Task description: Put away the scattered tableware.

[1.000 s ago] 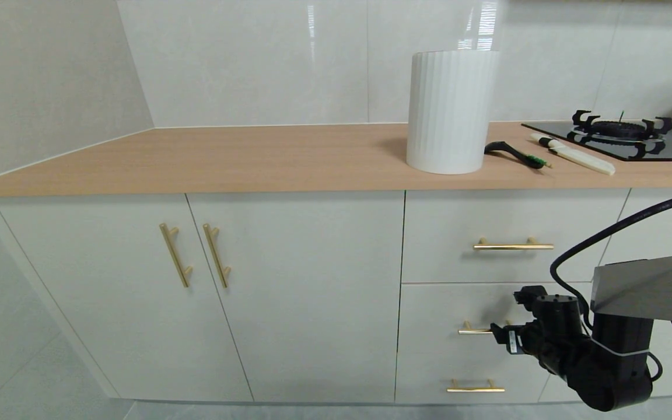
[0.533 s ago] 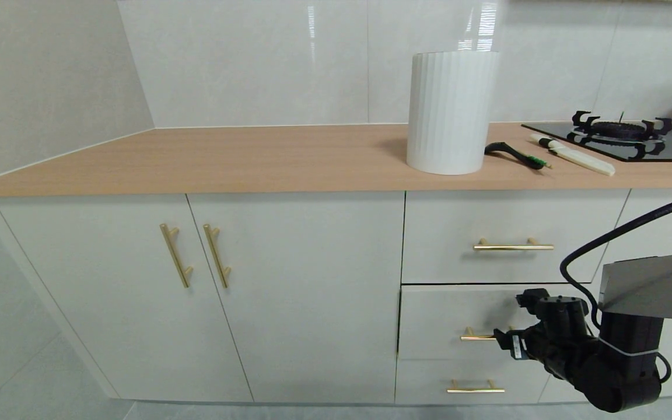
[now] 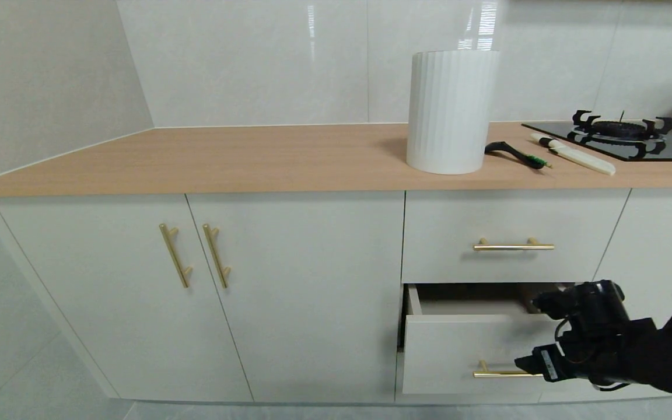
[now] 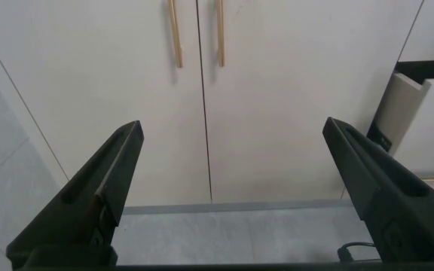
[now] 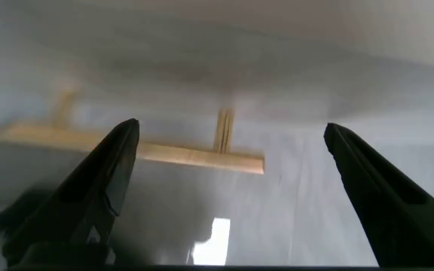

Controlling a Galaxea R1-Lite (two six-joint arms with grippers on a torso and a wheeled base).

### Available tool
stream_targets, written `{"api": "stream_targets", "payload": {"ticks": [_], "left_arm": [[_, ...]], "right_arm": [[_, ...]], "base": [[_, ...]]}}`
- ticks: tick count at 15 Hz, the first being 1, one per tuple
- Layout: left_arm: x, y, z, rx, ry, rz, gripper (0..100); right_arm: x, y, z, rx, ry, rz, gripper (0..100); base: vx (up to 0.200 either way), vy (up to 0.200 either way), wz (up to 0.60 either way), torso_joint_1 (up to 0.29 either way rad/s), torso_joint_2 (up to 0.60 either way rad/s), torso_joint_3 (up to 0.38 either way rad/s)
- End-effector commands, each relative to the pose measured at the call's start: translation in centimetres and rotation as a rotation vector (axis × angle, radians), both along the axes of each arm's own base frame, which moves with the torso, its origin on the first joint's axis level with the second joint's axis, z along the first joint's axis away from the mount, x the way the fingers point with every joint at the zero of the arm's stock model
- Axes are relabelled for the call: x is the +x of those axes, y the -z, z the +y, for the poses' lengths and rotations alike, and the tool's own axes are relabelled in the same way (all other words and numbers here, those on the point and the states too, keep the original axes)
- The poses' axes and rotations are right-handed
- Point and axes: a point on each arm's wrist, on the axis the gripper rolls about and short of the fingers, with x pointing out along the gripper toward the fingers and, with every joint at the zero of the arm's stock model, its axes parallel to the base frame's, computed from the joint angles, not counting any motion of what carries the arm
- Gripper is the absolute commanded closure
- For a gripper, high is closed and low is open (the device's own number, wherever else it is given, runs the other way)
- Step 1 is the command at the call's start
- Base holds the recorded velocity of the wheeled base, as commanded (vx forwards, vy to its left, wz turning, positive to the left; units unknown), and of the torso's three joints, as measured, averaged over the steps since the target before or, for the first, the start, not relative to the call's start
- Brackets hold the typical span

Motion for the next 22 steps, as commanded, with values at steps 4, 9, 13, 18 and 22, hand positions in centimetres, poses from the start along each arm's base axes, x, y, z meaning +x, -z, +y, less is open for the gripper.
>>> {"api": "stream_targets", "payload": {"ticks": [4,9,13,18,22], "left_arm": [[0.0,0.0,0.0,0.000,0.000,0.002,0],[0.0,0.0,0.0,0.000,0.000,0.002,0],[0.0,0.0,0.0,0.000,0.000,0.002,0],[0.0,0.0,0.0,0.000,0.000,0.002,0],[0.0,0.0,0.0,0.001,0.000,0.001,0]], "right_arm": [[-4.1,-12.2,-0.4,0.096,-0.052,-0.155,0],[-1.6,-8.2,0.6,0.096,-0.057,-0.069,0],[0.5,-5.2,1.4,0.089,0.010,-0.104,0],[1.8,-2.4,1.7,0.064,0.056,-0.145,0],[1.5,-2.6,1.6,0.061,0.063,-0.163,0]], "base": [[0.000,0.000,0.00,0.000,0.00,0.000],[0.000,0.000,0.00,0.000,0.00,0.000],[0.000,0.000,0.00,0.000,0.00,0.000],[0.000,0.000,0.00,0.000,0.00,0.000],[0.000,0.000,0.00,0.000,0.00,0.000]]}}
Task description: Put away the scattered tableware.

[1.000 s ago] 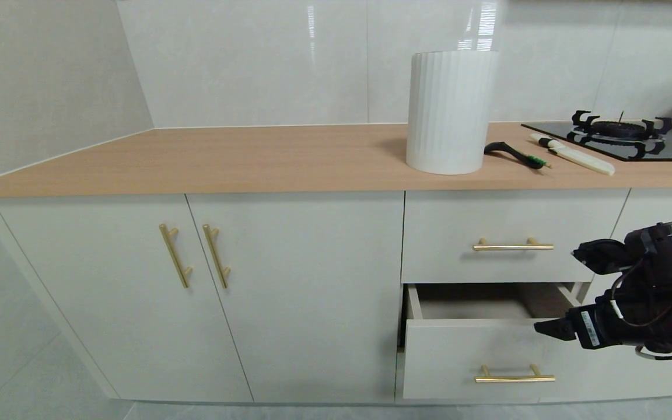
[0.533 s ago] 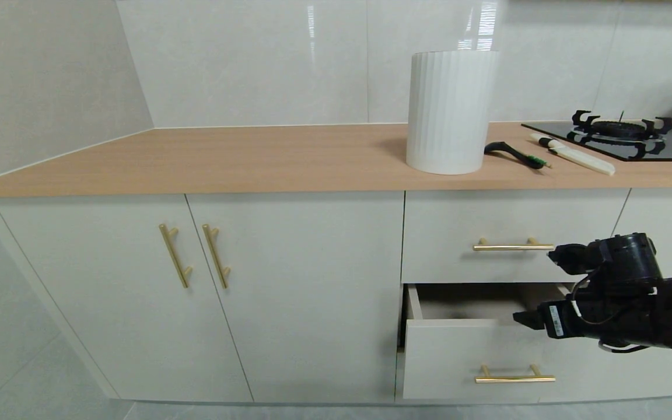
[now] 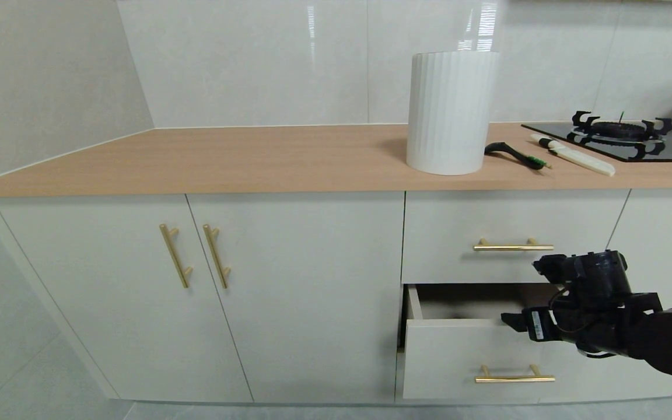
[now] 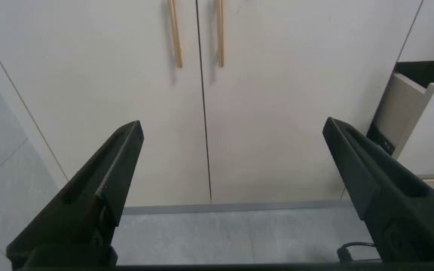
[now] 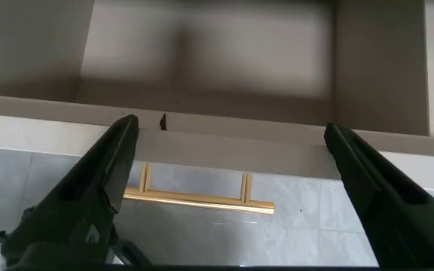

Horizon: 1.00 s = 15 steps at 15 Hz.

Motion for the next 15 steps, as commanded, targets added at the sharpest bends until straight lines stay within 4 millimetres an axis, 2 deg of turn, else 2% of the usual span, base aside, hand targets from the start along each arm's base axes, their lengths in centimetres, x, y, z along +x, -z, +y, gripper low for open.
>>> {"api": "stream_targets", "payload": {"ticks": [1,7,9,12,15], "left_arm": [[0.0,0.0,0.0,0.000,0.000,0.002,0],[0.0,0.0,0.0,0.000,0.000,0.003,0],[0.0,0.0,0.0,0.002,0.000,0.001,0],[0.0,0.0,0.0,0.000,0.000,0.002,0],[0.0,0.0,0.0,0.002,0.000,0.001,0]], "right_arm": [[-0.5,-0.4,-0.1,0.002,-0.006,0.007,0],[-2.0,-1.8,-0.4,-0.024,-0.012,0.129,0],[-2.7,-3.2,-0.5,-0.032,-0.013,0.182,0],[-3.1,-5.0,-0.5,-0.003,-0.027,0.159,0],[-2.6,-5.5,-0.4,0.020,-0.016,0.093,0]], "base": [[0.000,0.000,0.00,0.000,0.00,0.000],[0.000,0.000,0.00,0.000,0.00,0.000],[0.000,0.000,0.00,0.000,0.00,0.000],[0.000,0.000,0.00,0.000,0.00,0.000],[0.000,0.000,0.00,0.000,0.00,0.000]]}}
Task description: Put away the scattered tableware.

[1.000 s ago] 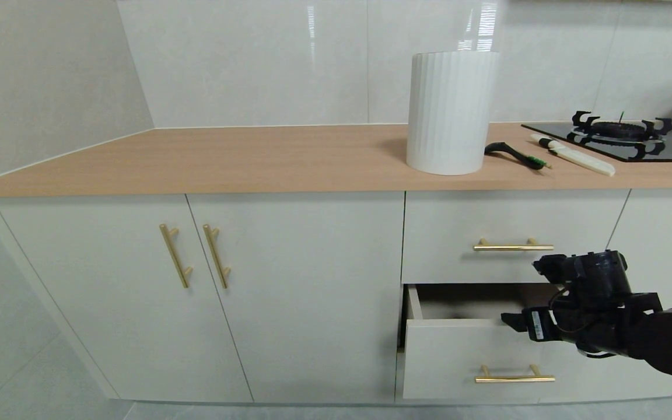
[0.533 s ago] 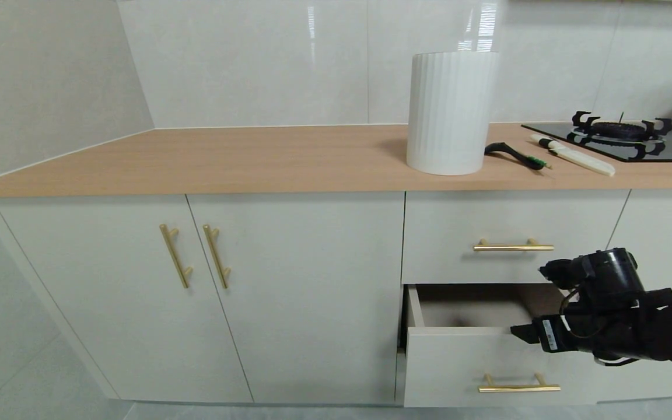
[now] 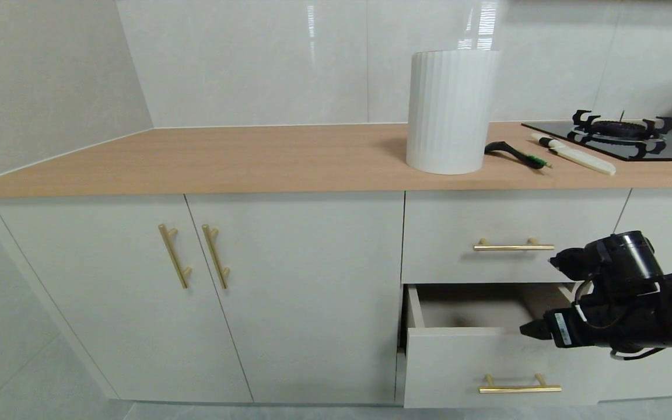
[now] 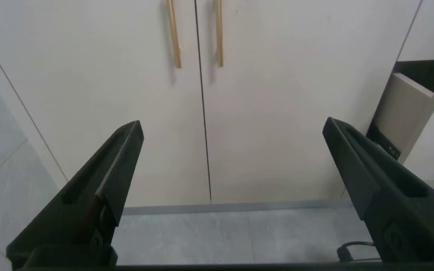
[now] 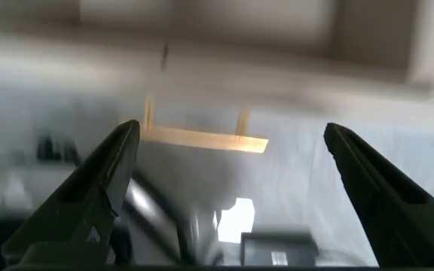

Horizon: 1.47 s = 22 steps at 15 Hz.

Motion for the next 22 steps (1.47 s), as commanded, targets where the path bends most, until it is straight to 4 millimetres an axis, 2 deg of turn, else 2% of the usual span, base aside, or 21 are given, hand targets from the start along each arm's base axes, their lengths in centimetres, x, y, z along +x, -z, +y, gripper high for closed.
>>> {"api": "stream_targets", "payload": {"ticks": [1,5,8,11,17,22], "left_arm": [[0.0,0.0,0.0,0.000,0.000,0.002,0],[0.0,0.0,0.0,0.000,0.000,0.002,0],[0.0,0.0,0.0,0.000,0.000,0.002,0],[0.0,0.0,0.0,0.002,0.000,0.001,0],[0.0,0.0,0.0,0.002,0.000,0.001,0],[0.0,0.0,0.0,0.000,0.000,0.003,0]], "right_arm": [[0.3,-0.4,0.1,0.028,0.019,-0.042,0],[2.7,3.9,1.0,0.037,0.039,-0.041,0],[3.8,6.3,1.3,0.009,0.070,-0.066,0],[3.8,6.4,1.3,0.001,0.078,-0.082,0],[2.0,3.3,0.9,0.009,0.067,-0.115,0],[1.3,3.2,0.8,-0.012,0.064,-0.039,0]], "base": [[0.000,0.000,0.00,0.000,0.00,0.000],[0.000,0.000,0.00,0.000,0.00,0.000],[0.000,0.000,0.00,0.000,0.00,0.000],[0.000,0.000,0.00,0.000,0.00,0.000],[0.000,0.000,0.00,0.000,0.00,0.000],[0.000,0.000,0.00,0.000,0.00,0.000]]}}
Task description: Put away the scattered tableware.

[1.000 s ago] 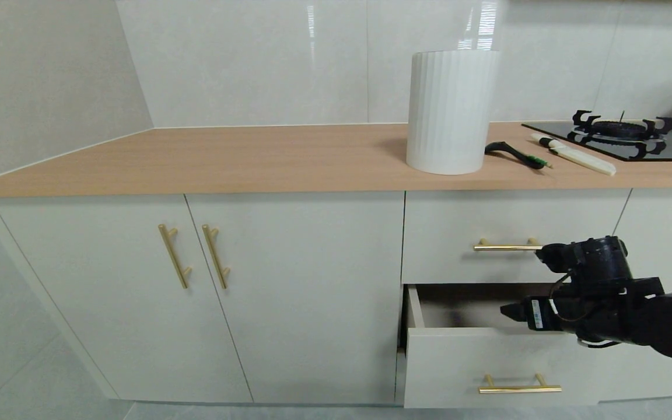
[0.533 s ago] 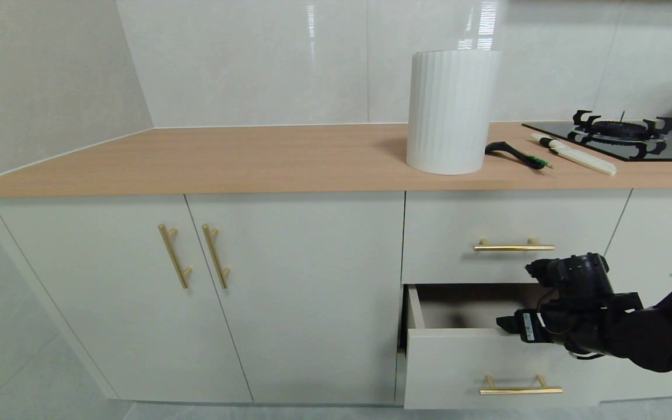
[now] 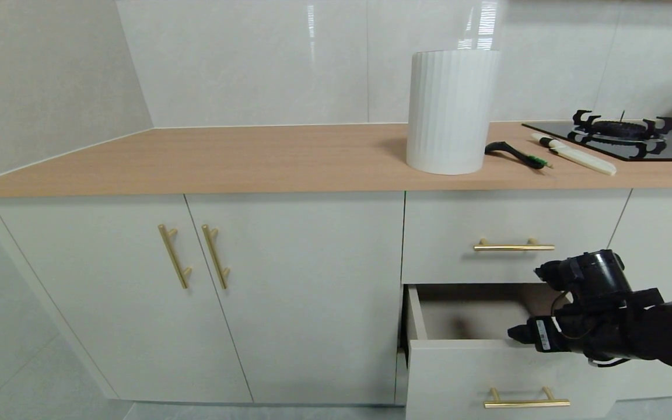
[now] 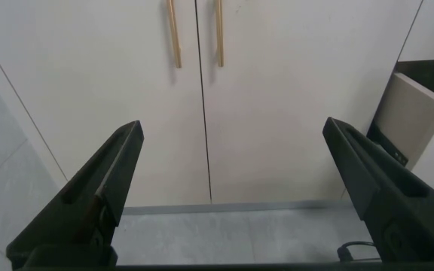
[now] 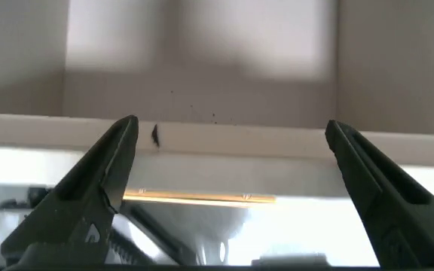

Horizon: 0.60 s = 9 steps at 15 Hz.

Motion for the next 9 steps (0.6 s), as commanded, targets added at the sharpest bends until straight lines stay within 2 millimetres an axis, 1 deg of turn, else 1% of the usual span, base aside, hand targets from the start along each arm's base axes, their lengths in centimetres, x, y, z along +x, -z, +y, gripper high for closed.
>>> {"api": "stream_targets", "payload": {"ticks": [1,4,9], "left_arm": [[0.0,0.0,0.0,0.001,0.001,0.003,0],[0.0,0.0,0.0,0.000,0.001,0.002,0],[0.0,0.0,0.0,0.000,0.001,0.002,0]], "right_arm": [[0.0,-0.4,0.0,0.003,0.000,-0.015,0],[-0.2,-0.2,0.0,-0.009,-0.007,0.012,0],[-1.2,0.3,0.1,-0.062,-0.048,0.157,0]], "base": [[0.000,0.000,0.00,0.000,0.00,0.000],[0.000,0.000,0.00,0.000,0.00,0.000],[0.000,0.000,0.00,0.000,0.00,0.000]]}}
